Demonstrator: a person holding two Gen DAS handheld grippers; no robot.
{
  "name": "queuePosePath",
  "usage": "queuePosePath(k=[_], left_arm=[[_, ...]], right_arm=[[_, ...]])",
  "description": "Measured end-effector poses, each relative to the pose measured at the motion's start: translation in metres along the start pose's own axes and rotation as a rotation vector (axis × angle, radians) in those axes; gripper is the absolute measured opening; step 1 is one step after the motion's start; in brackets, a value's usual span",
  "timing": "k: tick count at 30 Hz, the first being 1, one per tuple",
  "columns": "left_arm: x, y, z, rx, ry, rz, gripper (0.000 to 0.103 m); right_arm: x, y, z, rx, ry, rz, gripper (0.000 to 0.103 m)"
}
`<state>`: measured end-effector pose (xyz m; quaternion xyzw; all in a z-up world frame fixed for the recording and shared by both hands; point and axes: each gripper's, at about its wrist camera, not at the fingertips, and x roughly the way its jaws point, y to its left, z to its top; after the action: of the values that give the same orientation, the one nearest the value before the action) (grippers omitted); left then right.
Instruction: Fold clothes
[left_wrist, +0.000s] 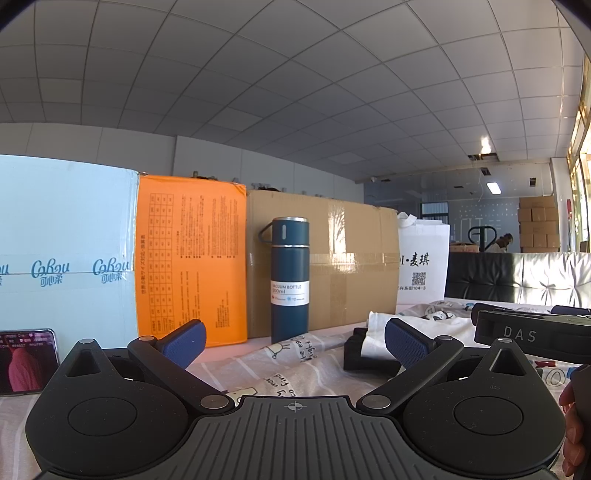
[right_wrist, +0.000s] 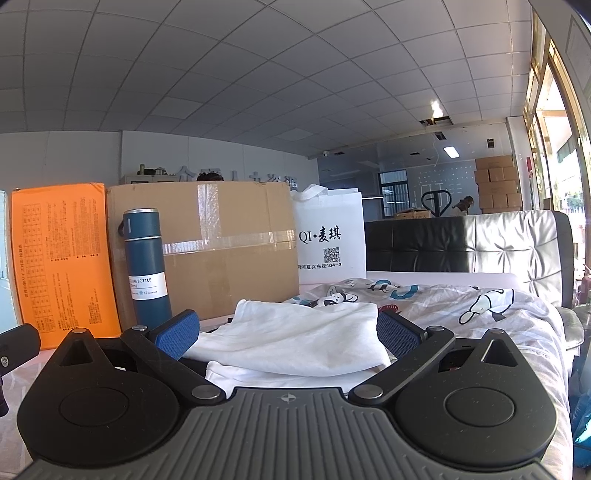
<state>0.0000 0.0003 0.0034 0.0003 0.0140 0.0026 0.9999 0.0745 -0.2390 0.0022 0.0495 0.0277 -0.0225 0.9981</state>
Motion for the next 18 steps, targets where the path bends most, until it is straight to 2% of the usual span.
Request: queuePosePath(k=[14, 18], left_arm=[[-0.0009, 0.0002, 0.0003, 0.0, -0.001, 0.001, 0.103], [-0.0022, 0.0013, 0.0008, -0.006, -0.009, 0.001, 0.103]], right_arm=[[0.0008, 0.0014, 0.0002, -0.001, -0.003, 0.007, 0.103], [-0.003, -0.0014, 0.0004, 0.024, -0.028, 0.027, 0.103]])
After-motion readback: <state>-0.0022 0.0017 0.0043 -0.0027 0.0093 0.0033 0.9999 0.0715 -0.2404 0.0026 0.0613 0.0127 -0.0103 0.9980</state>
